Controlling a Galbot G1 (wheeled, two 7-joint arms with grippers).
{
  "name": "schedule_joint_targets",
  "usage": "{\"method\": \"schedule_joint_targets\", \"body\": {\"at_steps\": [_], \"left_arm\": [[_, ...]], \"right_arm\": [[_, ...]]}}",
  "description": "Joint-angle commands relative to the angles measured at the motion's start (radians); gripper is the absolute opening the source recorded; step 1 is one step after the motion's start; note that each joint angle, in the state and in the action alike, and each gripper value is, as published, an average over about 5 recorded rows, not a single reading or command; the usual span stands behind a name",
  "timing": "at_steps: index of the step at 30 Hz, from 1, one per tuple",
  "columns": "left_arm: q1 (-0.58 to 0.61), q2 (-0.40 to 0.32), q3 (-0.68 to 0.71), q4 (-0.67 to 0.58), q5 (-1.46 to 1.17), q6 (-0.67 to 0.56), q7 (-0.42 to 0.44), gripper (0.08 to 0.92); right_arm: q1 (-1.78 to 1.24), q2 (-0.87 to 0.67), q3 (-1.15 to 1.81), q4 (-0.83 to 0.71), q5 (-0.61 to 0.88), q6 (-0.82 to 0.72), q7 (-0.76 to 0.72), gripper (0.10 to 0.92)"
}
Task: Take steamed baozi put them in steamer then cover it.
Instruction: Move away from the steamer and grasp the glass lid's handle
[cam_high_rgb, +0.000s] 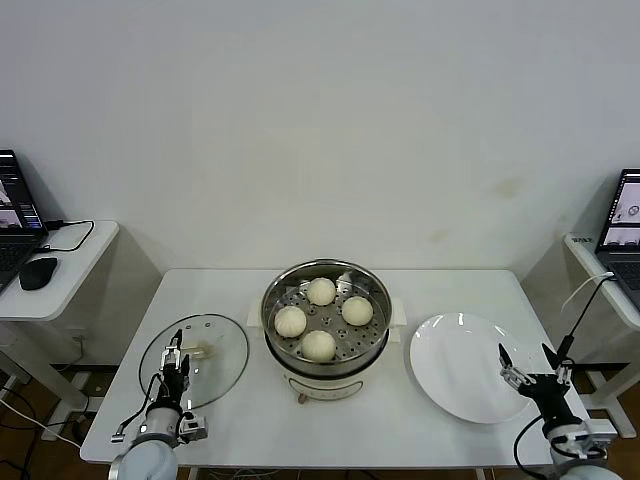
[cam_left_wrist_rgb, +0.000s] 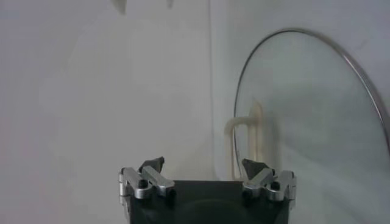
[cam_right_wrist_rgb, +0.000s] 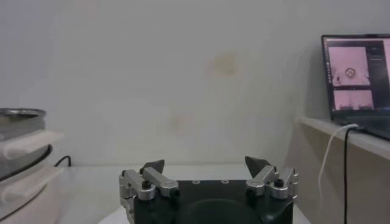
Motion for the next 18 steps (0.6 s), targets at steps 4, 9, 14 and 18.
{"method": "schedule_joint_targets", "body": {"at_steps": [4,9,14,18], "left_arm": [[-0.084,-0.014,0.003,0.092,0.01,0.015,0.003,0.823],[-0.105,-0.013,-0.001,0.118,0.007,0.016,0.002,0.823],[-0.126,-0.015,-0.005,0.145,0.003,0.017,-0.002,0.823],[-0.142,-0.02,-0.006,0.165,0.001,0.018,-0.007,0.823]], "right_arm": [[0.0,0.003,0.006,-0.019,-0.004,0.006,-0.001,0.823],[0.002,0.004,0.008,-0.024,-0.004,0.006,-0.002,0.823],[0.005,0.005,0.007,-0.029,-0.006,0.008,-0.002,0.823],[0.005,0.007,0.006,-0.031,-0.008,0.009,-0.003,0.823]]}}
